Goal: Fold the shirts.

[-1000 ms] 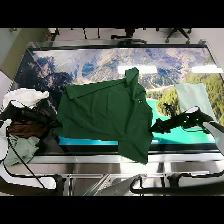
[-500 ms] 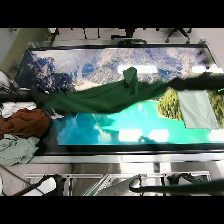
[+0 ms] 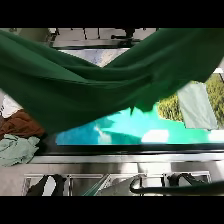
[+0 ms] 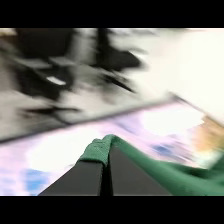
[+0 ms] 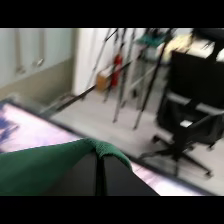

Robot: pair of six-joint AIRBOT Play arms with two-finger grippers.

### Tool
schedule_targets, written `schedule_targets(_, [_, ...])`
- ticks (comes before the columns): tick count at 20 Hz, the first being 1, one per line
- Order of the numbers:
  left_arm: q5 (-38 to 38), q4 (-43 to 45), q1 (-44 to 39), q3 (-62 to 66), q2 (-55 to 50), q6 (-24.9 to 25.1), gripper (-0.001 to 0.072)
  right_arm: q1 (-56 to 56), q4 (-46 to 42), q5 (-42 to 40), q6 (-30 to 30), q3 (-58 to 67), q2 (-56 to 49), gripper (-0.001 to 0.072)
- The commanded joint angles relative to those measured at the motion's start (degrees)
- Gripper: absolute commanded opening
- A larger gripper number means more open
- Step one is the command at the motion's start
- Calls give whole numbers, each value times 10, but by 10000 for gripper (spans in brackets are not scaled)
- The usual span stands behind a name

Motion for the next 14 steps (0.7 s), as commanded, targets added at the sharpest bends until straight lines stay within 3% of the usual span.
schedule_targets(1, [-18, 26, 71, 32, 12, -55, 11, -2, -63, -23, 15, 44, 1, 16])
schedule_targets(4, [-54, 2, 3, -40, -30, -38, 11, -2, -51, 10, 15, -5, -39, 16])
schedule_targets(7, [-46, 66, -141, -133, -113, 19, 12, -1, -16, 56, 10, -103, -110, 15])
schedule_targets(11, [26, 241, -269, -235, -281, 40, 12, -2, -17, 19, -19, -259, -225, 15])
schedule_targets(14, [72, 276, -276, -242, -436, 33, 12, -1, -15, -35, -29, -299, -350, 15])
